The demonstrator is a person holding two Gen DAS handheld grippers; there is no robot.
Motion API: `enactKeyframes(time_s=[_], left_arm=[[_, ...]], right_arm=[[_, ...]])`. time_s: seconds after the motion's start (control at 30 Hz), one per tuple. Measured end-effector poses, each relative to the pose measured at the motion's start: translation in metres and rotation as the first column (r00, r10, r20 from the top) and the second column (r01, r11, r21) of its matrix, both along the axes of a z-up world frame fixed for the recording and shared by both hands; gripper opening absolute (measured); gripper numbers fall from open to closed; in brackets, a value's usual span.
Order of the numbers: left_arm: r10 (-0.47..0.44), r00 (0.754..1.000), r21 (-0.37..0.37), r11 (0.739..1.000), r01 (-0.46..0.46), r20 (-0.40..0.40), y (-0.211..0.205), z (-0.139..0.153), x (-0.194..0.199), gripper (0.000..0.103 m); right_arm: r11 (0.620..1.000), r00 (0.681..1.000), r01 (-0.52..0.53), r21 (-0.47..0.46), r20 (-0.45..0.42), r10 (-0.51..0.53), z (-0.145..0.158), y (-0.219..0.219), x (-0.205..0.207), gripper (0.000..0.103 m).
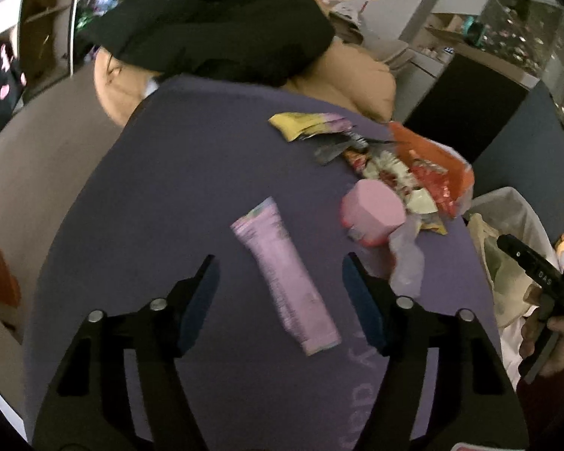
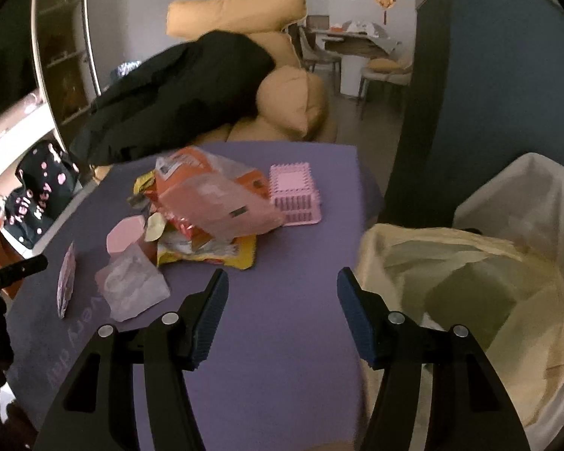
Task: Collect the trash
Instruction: 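Grasp the pink wrapper strip with the left tool while the right tool grasps the orange snack bag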
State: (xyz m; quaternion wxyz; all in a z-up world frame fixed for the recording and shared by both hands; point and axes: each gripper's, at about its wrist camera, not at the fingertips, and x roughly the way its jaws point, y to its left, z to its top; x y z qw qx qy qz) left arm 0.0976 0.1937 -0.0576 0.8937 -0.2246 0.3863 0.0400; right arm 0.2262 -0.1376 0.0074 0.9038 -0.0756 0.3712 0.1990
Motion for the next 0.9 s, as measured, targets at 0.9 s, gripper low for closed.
enactKeyframes(time_s=[0.9], left_arm=[[-0.075, 0.997, 0.016, 0.997, 0.076, -0.034, -0.028, -0.023, 0.04, 0.023]], right_arm=[[0.898, 0.947, -0.219, -0.382, 0.14, 0.29, 0.02, 0.161, 0.036, 0.057]])
